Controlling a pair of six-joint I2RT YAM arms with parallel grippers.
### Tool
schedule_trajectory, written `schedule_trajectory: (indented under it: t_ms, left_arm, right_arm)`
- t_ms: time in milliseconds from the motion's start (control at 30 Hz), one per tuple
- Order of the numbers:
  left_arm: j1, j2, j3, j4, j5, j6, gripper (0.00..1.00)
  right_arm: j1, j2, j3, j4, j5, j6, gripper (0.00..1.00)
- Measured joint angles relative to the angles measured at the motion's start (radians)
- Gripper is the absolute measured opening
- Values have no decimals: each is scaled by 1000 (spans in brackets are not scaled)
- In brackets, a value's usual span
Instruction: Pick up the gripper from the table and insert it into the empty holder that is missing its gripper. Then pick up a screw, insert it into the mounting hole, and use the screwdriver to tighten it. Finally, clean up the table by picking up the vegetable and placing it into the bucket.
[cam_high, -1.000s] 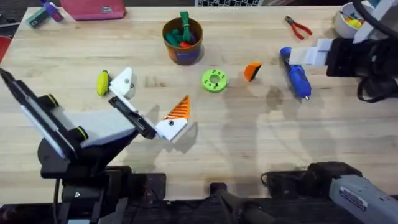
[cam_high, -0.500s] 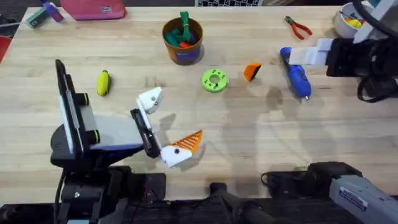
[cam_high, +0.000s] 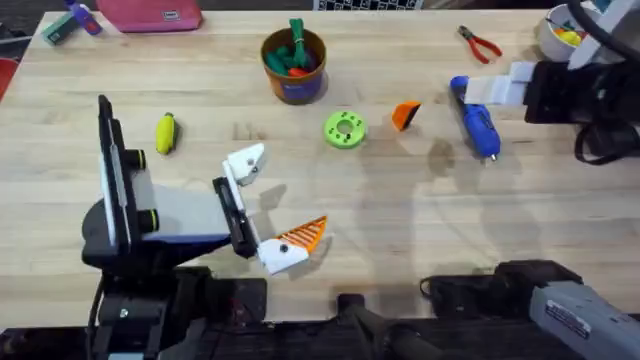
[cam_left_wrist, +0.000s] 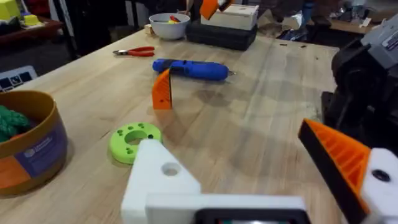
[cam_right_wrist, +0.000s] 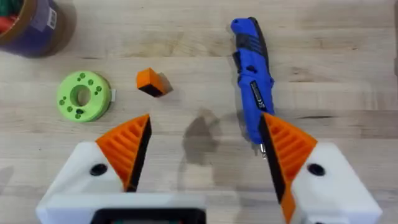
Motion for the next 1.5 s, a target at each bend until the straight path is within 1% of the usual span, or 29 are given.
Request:
schedule_trajectory:
  t_ms: [333,1500]
  left_arm:
    - [0,0,0,0,0,-20,970]
    - [0,0,0,0,0,-21,970]
  right_arm:
    - [0,0,0,0,0,0,994]
    - [0,0,0,8,1,0,994]
